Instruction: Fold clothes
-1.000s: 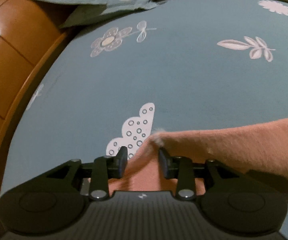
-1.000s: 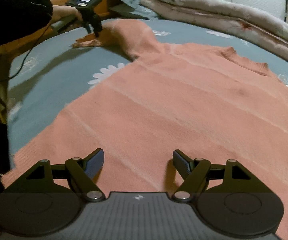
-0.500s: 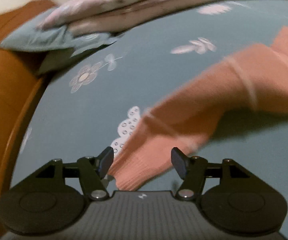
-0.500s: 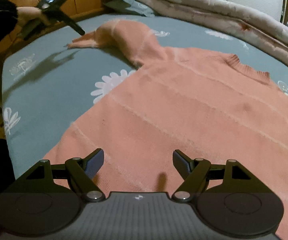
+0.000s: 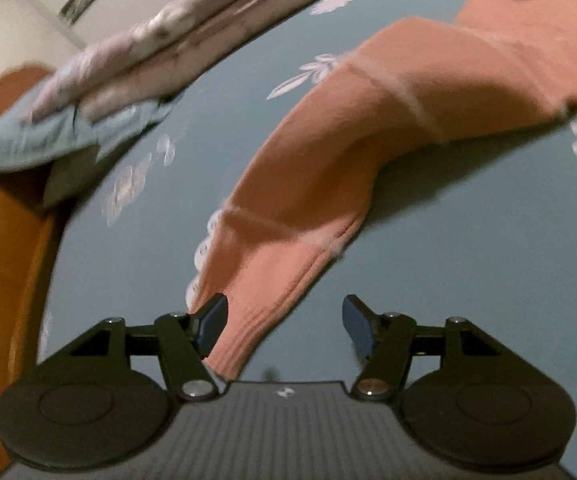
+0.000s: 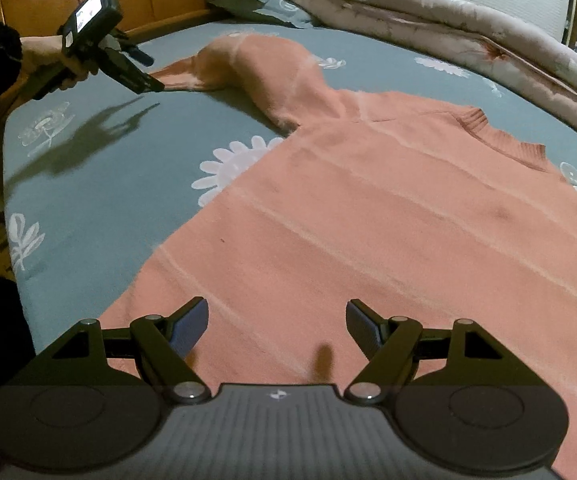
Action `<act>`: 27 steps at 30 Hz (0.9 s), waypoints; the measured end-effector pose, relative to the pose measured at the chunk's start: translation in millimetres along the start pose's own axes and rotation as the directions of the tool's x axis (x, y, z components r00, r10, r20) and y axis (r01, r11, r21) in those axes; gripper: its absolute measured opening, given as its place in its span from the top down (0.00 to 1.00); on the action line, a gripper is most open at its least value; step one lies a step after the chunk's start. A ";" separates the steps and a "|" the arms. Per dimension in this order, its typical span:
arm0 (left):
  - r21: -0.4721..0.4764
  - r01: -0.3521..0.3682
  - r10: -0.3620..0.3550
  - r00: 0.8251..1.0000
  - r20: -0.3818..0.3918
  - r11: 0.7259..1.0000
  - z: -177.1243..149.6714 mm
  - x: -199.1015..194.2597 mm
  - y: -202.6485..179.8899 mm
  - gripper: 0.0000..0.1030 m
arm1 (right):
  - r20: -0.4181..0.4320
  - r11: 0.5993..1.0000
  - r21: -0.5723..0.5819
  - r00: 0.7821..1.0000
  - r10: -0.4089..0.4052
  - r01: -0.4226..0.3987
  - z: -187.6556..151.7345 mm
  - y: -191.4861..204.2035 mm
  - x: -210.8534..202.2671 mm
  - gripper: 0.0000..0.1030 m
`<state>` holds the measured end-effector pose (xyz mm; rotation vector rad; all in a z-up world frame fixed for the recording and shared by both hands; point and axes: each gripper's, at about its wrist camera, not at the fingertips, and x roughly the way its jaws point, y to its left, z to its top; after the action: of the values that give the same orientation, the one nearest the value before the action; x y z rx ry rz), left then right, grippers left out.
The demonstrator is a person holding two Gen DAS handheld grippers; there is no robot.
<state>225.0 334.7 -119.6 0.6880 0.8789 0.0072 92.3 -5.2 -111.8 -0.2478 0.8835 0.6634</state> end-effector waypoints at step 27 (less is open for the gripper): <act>-0.148 0.165 -0.158 0.986 0.058 0.975 1.9 -4.5 19.7 0.94 | -0.019 0.999 0.033 1.000 0.014 -0.013 10.1 1.9 28.5 0.22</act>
<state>228.7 347.9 -104.7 0.4702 0.8789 -0.0859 110.4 13.2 -127.6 -0.2189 0.9151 0.6595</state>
